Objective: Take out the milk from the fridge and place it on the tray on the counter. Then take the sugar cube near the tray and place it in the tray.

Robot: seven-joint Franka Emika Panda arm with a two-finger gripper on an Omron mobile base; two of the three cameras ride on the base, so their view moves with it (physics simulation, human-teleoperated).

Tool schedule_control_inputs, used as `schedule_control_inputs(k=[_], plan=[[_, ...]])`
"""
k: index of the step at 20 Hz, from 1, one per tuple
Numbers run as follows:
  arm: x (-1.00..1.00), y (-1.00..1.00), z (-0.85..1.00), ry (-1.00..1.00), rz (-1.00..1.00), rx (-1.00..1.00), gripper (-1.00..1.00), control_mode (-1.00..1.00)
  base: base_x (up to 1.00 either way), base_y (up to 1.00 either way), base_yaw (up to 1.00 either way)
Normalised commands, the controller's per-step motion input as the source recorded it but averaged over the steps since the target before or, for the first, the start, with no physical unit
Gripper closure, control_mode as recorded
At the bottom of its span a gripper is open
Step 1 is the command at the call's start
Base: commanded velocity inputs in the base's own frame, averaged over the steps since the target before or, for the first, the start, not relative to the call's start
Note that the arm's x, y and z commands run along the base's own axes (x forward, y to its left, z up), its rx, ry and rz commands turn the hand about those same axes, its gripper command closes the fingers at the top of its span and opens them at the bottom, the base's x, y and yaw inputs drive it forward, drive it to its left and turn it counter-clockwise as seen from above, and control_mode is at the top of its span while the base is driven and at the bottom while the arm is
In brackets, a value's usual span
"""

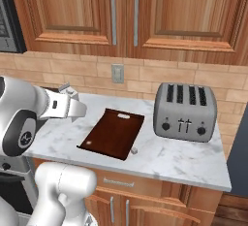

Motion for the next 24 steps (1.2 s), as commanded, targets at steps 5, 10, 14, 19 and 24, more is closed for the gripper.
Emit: schedule_control_inputs(k=[5, 10, 14, 19, 24], plan=[[0.0, 0.0, 0.0, 0.0, 0.0, 0.0, 1.0, 1.0, 0.0, -0.07, 0.0], [0.0, -0.51, -0.3, 0.0, 0.02, 0.01, 1.0, -1.0, 0.0, -0.08, 0.0], [0.14, -0.79, -0.57, 0.0, 0.1, 0.0, 1.0, -1.0, 0.0, 0.0, 0.0], [0.62, -0.14, -0.75, -0.05, 0.09, -0.03, 1.0, -1.0, 0.0, 0.0, 0.0], [0.85, 0.25, -0.74, -0.06, 0.0, -0.1, 1.0, -1.0, 0.0, 0.0, 0.0]])
